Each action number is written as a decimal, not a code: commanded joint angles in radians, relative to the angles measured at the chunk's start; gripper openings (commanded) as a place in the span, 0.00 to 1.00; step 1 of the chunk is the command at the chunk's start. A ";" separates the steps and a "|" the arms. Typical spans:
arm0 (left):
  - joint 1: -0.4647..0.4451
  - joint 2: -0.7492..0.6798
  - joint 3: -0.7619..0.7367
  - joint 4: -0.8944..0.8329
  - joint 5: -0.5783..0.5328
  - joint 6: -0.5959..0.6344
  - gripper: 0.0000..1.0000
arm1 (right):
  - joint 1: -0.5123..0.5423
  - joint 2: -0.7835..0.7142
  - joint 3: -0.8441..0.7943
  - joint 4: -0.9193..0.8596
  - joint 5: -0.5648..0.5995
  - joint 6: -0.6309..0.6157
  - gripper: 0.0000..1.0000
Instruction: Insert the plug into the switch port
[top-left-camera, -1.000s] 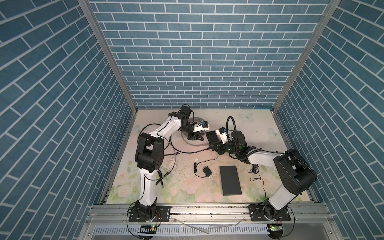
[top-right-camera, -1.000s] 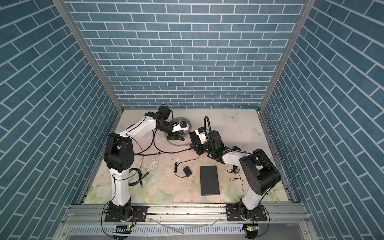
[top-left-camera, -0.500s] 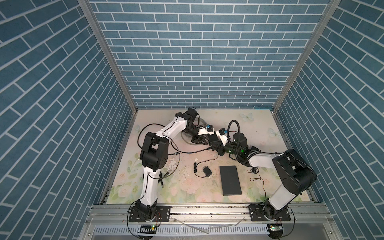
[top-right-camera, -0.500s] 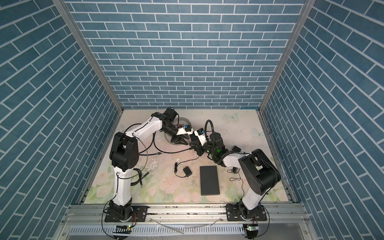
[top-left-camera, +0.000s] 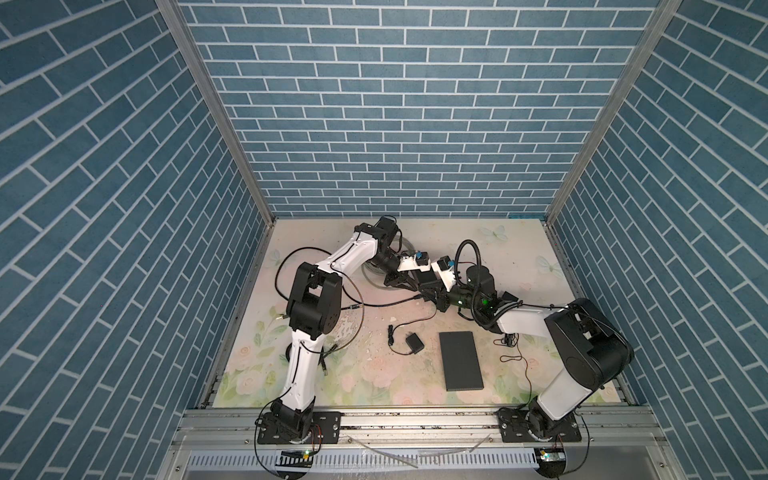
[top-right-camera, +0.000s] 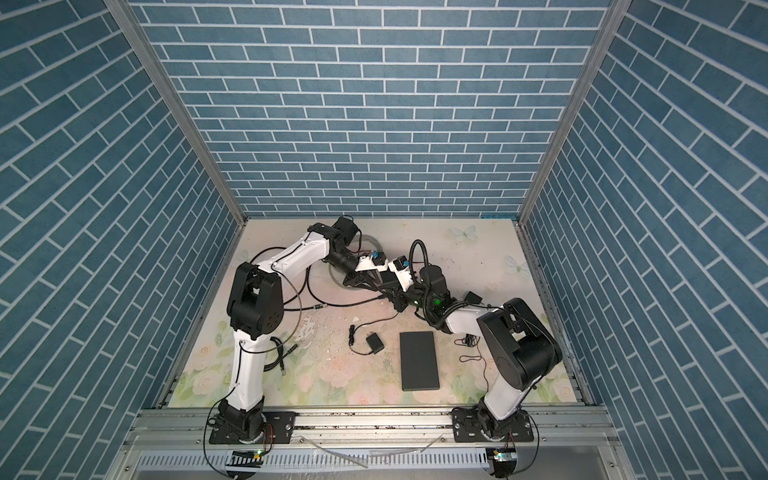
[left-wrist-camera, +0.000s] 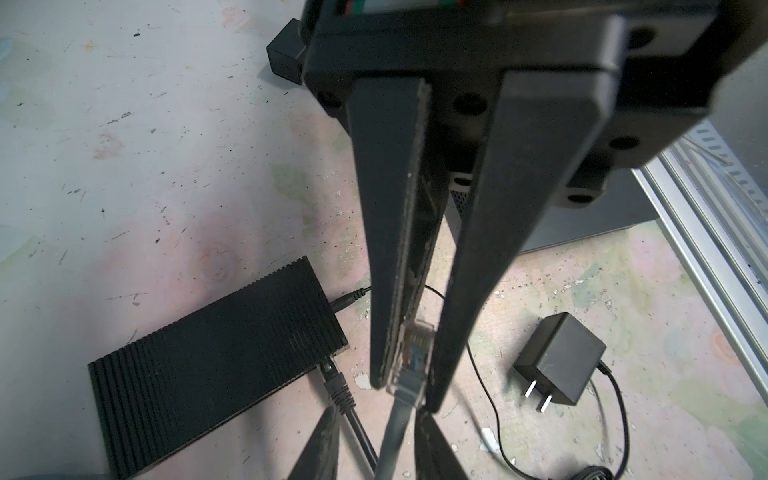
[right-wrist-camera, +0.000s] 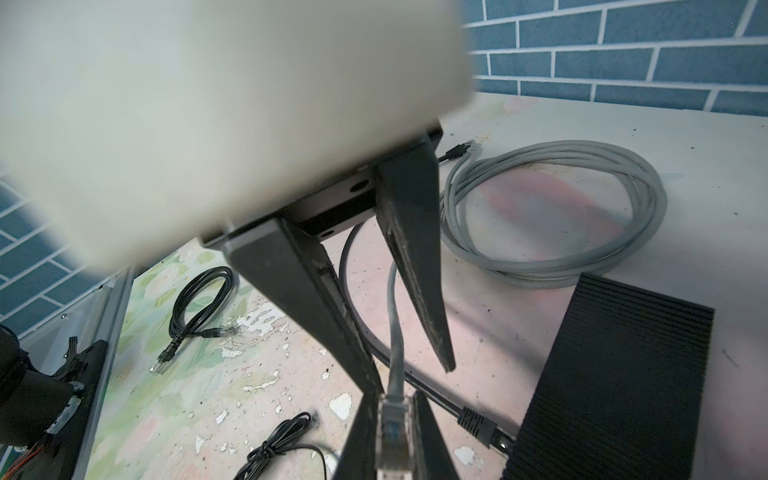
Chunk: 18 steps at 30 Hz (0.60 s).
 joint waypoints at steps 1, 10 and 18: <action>-0.006 0.021 0.027 -0.038 0.012 0.019 0.19 | 0.001 -0.033 -0.010 0.029 -0.025 -0.052 0.00; -0.010 0.026 0.033 -0.084 0.007 0.060 0.00 | 0.000 -0.042 -0.020 0.022 0.003 -0.039 0.11; -0.020 -0.052 -0.103 0.150 -0.112 -0.012 0.00 | -0.130 -0.164 -0.059 -0.085 0.074 0.259 0.46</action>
